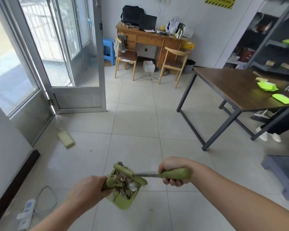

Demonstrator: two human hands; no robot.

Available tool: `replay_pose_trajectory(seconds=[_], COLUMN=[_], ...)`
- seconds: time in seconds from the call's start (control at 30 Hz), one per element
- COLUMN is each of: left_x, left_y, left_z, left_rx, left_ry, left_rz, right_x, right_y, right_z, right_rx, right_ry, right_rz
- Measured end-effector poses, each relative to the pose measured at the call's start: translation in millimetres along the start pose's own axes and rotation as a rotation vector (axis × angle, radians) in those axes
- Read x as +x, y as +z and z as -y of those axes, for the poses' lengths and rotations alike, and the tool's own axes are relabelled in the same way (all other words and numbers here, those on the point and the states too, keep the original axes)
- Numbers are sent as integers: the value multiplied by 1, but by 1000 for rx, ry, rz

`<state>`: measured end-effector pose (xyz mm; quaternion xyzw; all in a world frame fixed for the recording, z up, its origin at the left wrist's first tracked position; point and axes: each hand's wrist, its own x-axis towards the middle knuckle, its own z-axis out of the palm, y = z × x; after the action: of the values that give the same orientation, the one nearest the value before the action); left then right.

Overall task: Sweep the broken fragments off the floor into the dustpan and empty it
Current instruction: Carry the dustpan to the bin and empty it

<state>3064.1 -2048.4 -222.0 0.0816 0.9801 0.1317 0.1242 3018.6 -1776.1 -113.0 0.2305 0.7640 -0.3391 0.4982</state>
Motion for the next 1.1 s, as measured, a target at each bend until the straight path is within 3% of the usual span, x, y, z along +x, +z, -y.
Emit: replay_pose_trajectory(seconds=[0.57, 1.1], left_x=[74, 192], left_y=[-62, -88], left_z=[-18, -61], left_rx=[10, 84], left_ry=[45, 12], left_rz=[-60, -135], right_x=[-10, 20], right_y=[-49, -173], right_z=[50, 81], right_rx=[74, 57], right_ry=[-21, -85], right_rz=[-4, -13])
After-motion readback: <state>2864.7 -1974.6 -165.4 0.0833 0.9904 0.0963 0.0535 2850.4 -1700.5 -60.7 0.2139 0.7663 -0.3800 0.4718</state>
